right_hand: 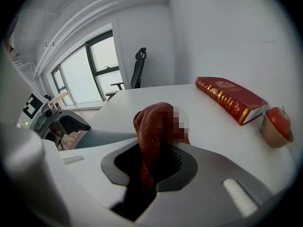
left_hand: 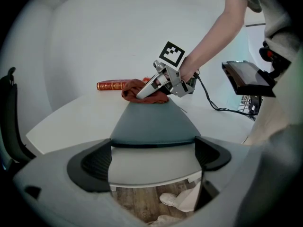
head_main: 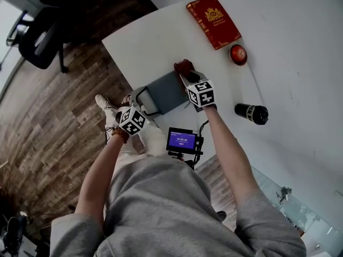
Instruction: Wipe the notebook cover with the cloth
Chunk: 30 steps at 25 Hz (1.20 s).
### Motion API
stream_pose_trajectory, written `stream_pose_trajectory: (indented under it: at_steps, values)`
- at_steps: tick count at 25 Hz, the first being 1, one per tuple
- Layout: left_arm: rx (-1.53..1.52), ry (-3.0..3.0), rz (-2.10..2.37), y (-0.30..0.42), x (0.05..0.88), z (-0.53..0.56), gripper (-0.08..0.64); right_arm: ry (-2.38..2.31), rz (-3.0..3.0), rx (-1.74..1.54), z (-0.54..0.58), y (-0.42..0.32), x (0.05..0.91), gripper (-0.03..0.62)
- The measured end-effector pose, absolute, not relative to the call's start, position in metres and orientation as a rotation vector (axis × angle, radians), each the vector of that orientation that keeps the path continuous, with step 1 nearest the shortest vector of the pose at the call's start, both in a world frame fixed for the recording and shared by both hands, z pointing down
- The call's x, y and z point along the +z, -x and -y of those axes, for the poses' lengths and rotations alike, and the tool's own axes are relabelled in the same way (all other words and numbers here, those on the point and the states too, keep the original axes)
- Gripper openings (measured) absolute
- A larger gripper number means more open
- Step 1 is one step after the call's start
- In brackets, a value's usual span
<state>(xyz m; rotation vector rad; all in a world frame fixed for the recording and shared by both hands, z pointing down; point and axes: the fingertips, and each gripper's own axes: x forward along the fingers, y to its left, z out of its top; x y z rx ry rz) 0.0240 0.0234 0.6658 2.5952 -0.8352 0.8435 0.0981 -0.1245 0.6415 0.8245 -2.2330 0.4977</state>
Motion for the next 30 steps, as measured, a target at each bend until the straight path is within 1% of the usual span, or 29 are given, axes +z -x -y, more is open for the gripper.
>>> stream_pose_trajectory:
  at_steps: [17,30]
  values:
    - [0.825,-2.601,0.848,-0.023,0.667,-0.024,0.54,-0.671,2.248,0.473,0.083,-0.05,0.643,0.078]
    - [0.83,-2.593,0.844,-0.024,0.668,-0.024,0.54,-0.412,2.265,0.408,0.034,0.002,0.645,0.077]
